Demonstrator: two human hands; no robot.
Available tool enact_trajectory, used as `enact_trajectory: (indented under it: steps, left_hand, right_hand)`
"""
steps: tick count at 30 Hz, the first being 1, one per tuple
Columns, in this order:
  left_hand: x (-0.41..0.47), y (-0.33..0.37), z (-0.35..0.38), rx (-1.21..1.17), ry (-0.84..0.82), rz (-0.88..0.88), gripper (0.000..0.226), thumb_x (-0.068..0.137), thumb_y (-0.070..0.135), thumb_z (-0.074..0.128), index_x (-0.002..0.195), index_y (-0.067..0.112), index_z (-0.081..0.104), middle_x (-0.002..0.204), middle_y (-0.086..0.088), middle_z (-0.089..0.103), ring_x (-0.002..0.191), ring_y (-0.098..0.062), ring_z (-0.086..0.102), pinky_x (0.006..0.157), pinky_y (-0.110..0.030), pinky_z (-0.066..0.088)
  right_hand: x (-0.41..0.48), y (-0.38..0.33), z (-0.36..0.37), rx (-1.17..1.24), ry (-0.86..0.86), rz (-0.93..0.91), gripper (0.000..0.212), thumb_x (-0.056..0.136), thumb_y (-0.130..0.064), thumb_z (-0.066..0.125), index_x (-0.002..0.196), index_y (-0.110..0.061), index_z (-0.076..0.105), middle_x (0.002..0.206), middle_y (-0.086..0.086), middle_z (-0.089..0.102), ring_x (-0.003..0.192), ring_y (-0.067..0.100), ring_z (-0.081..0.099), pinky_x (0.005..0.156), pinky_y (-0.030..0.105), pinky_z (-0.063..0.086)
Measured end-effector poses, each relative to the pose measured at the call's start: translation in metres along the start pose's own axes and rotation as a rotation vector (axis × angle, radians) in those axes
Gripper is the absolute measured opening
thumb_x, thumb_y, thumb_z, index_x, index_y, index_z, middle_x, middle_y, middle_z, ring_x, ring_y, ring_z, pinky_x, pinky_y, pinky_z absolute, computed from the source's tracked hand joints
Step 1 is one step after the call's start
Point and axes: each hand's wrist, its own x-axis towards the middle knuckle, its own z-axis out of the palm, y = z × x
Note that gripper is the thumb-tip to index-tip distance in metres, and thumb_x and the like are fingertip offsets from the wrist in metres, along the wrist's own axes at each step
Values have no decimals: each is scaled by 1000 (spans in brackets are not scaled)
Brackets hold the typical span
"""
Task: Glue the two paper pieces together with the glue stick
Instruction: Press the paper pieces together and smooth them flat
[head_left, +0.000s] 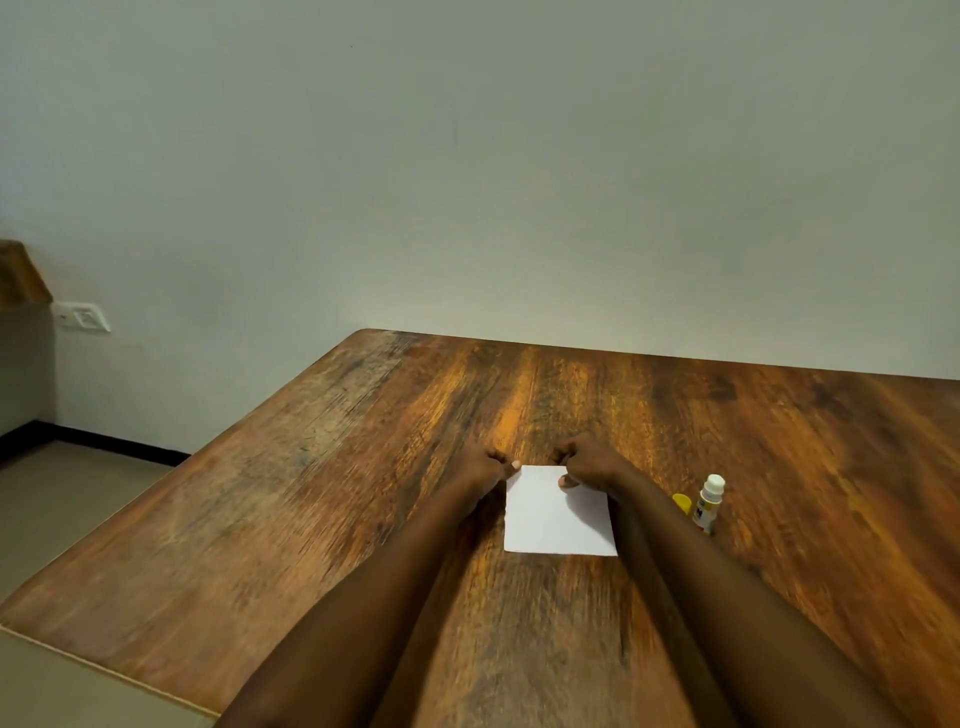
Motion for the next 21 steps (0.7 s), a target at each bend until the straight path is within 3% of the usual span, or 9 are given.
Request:
enact_trajectory:
  steps: [4, 6, 8, 10, 17, 21]
  left_hand:
    - [-1, 2, 1, 26, 74, 81, 24, 91, 10, 60, 105, -7, 68, 103, -23, 68, 66, -15, 55, 53, -21, 39]
    - [1, 2, 2, 39, 84, 98, 22, 90, 11, 60, 102, -6, 69, 91, -20, 68, 57, -11, 50, 50, -20, 37]
    - [0, 4, 2, 62, 84, 112, 20, 90, 13, 61, 98, -4, 70, 78, -10, 63, 59, -12, 51, 56, -24, 39]
    - [-1, 5, 1, 94, 77, 133, 19, 91, 13, 60, 95, -1, 71, 80, -8, 63, 70, -16, 56, 63, -30, 42]
    - [-6, 5, -1, 114, 100, 166, 17, 91, 2, 54, 92, -5, 70, 82, -12, 63, 64, -10, 51, 52, -20, 35]
    - [-7, 8, -1, 60, 72, 142, 16, 89, 2, 56, 80, 0, 69, 84, -17, 64, 69, -16, 55, 54, -25, 38]
  right_hand:
    - [0, -2, 0, -28, -2, -17, 27, 81, 3, 61, 107, 0, 68, 118, 16, 64, 90, 19, 52, 66, 24, 40]
    - [-1, -5, 0, -21, 16, -45, 24, 83, -10, 63, 105, -3, 70, 114, 13, 67, 90, 19, 54, 73, 29, 42]
    - [-3, -9, 3, 6, 35, -85, 25, 86, -18, 64, 106, -5, 71, 112, 11, 68, 93, 21, 56, 74, 28, 40]
    - [-4, -12, 6, 31, 59, -120, 25, 87, -18, 63, 107, -5, 71, 114, 11, 67, 96, 21, 57, 73, 25, 37]
    - [-7, -15, 10, 190, 80, -116, 21, 85, -12, 63, 101, -2, 72, 112, 13, 68, 93, 17, 53, 83, 34, 40]
    - [-6, -15, 10, 255, 98, -88, 18, 86, -10, 62, 97, -1, 73, 111, 12, 67, 92, 19, 52, 80, 32, 37]
